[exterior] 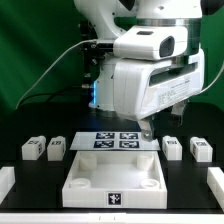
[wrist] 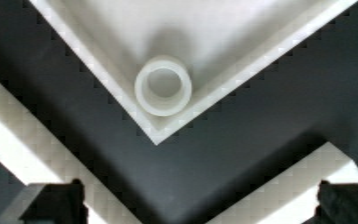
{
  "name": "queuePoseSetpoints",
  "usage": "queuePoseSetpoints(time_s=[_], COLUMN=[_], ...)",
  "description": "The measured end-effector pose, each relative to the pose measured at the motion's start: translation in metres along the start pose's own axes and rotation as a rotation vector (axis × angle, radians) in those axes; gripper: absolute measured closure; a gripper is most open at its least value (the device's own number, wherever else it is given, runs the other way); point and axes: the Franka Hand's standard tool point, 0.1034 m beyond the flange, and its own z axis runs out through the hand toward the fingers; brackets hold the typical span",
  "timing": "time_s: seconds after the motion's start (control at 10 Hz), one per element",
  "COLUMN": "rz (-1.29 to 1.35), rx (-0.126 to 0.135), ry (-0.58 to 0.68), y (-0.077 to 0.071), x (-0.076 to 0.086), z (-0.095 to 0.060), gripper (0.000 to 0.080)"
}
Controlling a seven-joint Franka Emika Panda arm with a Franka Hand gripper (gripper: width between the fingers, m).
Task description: Assemble one leg
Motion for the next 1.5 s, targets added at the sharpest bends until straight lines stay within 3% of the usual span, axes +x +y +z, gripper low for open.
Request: queuePoseSetpoints(time_s=[0.2,0.3,0.4,0.5,0.7,0.9,1.0,1.2,1.5], rz=[-0.162,-0.317,-0.479,-0.566,-0.715,-0.674,-0.663,-0.63,-0.611], rx=[0.017,0.004,-0.025,-0.029,-0.034,-0.035,-0.036,-0.009,0.012], ry=[-0.019,-0.007,0.011,0.013,0.002,0.004,0.004,-0.005,0.003], y=[-0.024,-0.025,-0.021,-0.019,-0.018,-0.018,-0.022,-0.039,-0.047], x=[-0.029,-0.045,-0.061,-0.069,-0.069,-0.072,-0.081,-0.116,-0.127], z=[0.01,0.016,0.021,0.024,0.024,0.027,0.035,0.059,0.095], gripper=[0.015,0.015,0.015,0.015,0.015,0.015,0.015,0.015,0.015])
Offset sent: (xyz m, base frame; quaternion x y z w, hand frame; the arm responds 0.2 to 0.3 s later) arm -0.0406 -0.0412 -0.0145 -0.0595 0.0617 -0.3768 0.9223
